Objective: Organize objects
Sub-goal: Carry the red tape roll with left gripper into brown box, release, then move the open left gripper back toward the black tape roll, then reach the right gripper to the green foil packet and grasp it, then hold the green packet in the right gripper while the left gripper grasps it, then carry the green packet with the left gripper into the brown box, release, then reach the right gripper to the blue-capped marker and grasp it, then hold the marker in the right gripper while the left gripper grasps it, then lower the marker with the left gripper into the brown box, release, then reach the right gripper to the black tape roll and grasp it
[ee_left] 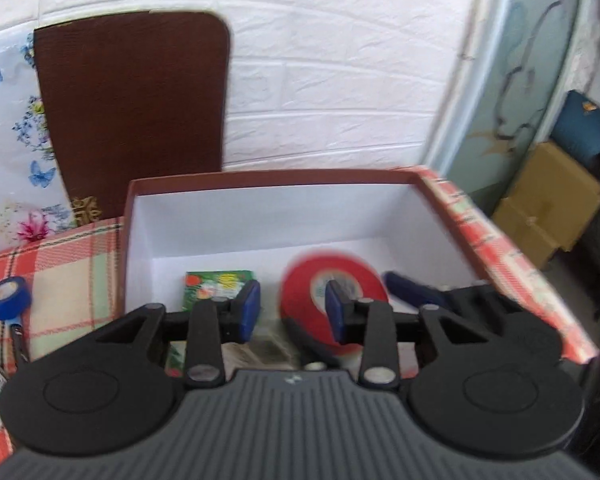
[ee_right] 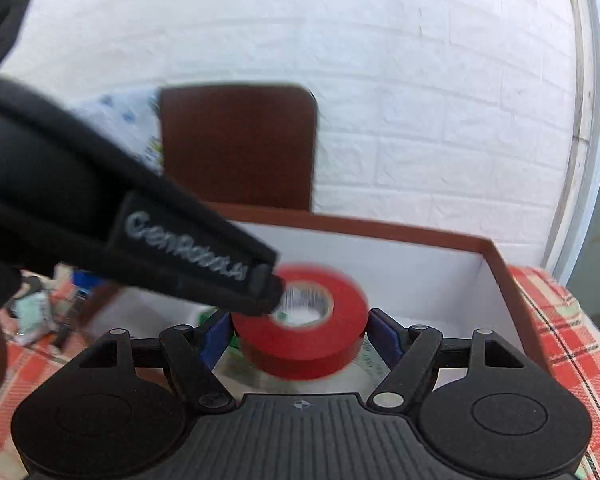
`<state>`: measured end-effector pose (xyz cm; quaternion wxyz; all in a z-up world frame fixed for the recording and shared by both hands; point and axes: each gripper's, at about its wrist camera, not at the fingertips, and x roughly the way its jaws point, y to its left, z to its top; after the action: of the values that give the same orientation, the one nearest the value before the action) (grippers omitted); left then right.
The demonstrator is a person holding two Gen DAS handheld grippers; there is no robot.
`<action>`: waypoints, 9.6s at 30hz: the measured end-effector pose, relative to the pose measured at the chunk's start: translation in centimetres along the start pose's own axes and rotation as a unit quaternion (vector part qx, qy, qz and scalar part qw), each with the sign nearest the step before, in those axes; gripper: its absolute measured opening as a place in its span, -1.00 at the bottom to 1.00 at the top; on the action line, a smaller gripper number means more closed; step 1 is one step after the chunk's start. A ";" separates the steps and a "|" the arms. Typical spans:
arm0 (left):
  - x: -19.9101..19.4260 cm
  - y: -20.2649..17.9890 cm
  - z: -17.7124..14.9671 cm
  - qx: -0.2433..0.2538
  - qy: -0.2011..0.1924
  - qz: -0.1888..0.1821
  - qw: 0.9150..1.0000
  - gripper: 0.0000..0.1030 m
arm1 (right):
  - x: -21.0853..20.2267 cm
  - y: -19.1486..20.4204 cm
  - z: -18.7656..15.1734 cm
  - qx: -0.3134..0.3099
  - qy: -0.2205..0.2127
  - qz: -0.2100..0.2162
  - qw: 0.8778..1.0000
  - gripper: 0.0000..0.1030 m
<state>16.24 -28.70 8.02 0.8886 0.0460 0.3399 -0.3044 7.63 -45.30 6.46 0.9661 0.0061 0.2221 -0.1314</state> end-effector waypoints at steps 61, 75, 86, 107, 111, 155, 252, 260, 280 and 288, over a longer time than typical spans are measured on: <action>-12.1 27.9 -20.5 -0.145 -0.084 0.216 0.962 0.47 | -3.2 24.3 -7.2 -0.184 0.035 0.175 0.967 -0.10; -14.8 19.4 -19.6 -0.131 -0.037 0.045 0.990 0.55 | -12.7 18.8 -12.6 -0.092 0.062 0.148 0.983 0.31; -11.6 13.2 -19.9 -0.092 0.044 -0.059 0.993 -0.20 | -12.3 18.5 -12.5 -0.092 0.061 0.172 0.979 -0.13; -7.3 4.2 -1.5 0.013 -0.044 -0.090 0.995 -0.34 | -7.3 7.5 0.0 -0.074 -0.100 0.037 0.991 -0.19; -4.0 3.6 1.5 0.017 -0.037 -0.090 0.995 -0.34 | -3.2 5.5 2.2 -0.078 -0.080 0.027 0.993 -0.20; -8.9 7.1 -10.7 0.000 0.018 0.088 0.996 -0.04 | -12.8 9.0 -7.6 0.082 -0.024 0.027 0.996 0.18; 5.3 -8.2 2.5 0.072 0.027 -0.078 0.994 -0.09 | -2.3 -6.3 -0.3 0.090 -0.051 -0.050 0.993 -0.63; 3.2 -6.2 1.3 0.076 0.012 -0.068 0.995 -0.06 | -5.5 -5.9 -1.5 0.101 -0.088 -0.041 0.990 -0.34; -6.0 1.1 -7.4 0.059 -0.003 0.023 0.998 -0.02 | -10.2 2.7 -8.0 0.150 0.014 0.031 0.988 -0.31; -6.2 9.2 -11.5 0.027 0.017 0.120 0.992 -0.02 | -8.0 8.6 -7.8 0.091 0.055 0.066 0.992 -0.31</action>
<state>11.24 -14.77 1.97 0.9113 0.1158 0.3387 -0.2035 -0.44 -34.41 2.52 0.9543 0.1157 0.2616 -0.0868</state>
